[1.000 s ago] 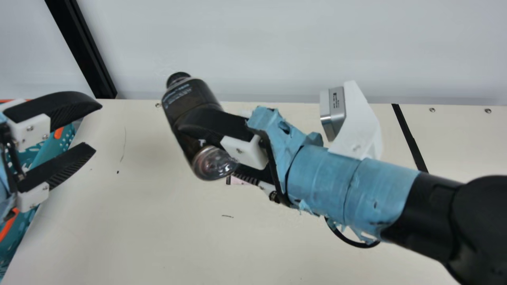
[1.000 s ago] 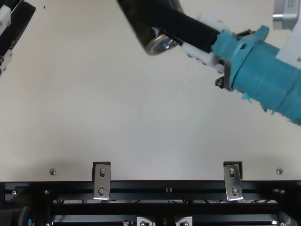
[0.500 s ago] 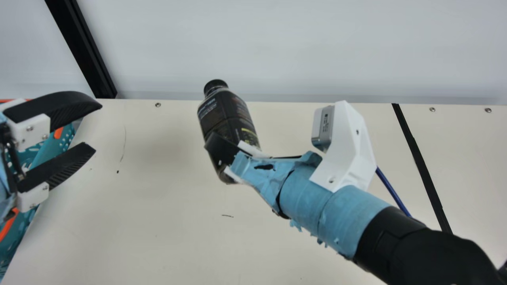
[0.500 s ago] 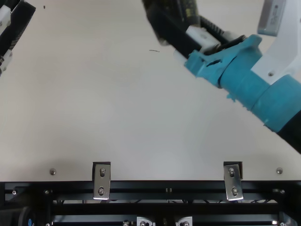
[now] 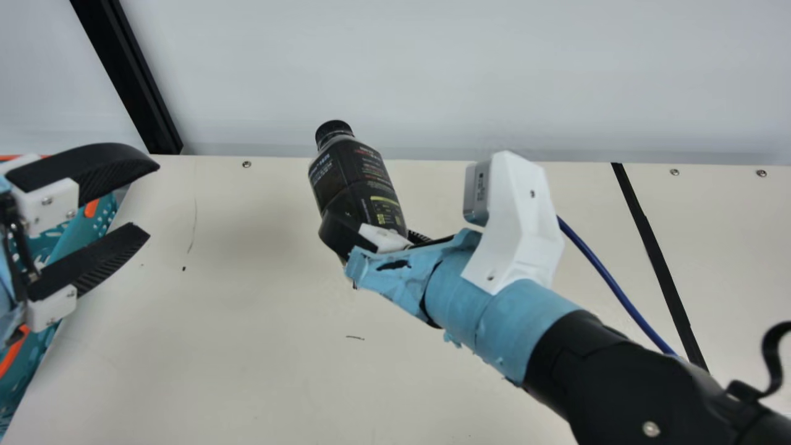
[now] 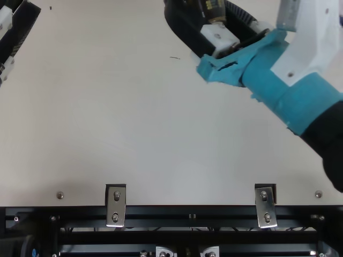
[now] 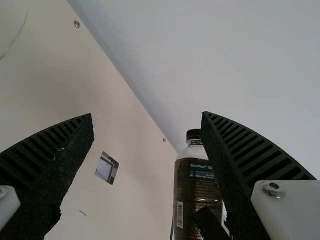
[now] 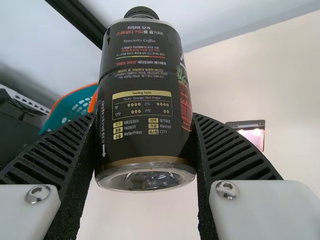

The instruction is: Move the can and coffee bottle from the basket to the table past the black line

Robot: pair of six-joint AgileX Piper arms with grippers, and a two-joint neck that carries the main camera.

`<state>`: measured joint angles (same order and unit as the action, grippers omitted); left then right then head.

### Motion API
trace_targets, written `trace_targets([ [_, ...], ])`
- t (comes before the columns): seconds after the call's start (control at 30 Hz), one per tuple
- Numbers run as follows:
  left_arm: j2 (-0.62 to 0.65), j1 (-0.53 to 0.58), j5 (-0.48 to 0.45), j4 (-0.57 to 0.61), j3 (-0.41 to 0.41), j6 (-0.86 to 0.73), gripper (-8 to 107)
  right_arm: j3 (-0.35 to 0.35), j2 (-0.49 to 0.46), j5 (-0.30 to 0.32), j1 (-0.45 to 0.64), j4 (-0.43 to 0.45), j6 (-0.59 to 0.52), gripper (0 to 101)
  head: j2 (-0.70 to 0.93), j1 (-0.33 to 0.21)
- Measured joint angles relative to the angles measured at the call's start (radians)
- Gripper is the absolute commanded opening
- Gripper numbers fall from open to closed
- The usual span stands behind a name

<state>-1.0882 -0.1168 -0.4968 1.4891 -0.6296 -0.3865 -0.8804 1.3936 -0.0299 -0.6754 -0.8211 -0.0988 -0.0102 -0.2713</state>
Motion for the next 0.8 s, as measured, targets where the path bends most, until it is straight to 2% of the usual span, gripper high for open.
trace_targets([
  [0.53,0.0,0.0,0.0,0.0,0.0,0.0,90,-0.071,0.201,-0.096,0.024,0.1,-0.072,0,0.005,0.01],
  [0.8,0.0,0.0,0.0,0.0,0.0,0.0,90,-0.096,0.282,-0.131,0.051,0.107,-0.141,0,0.005,0.0],
])
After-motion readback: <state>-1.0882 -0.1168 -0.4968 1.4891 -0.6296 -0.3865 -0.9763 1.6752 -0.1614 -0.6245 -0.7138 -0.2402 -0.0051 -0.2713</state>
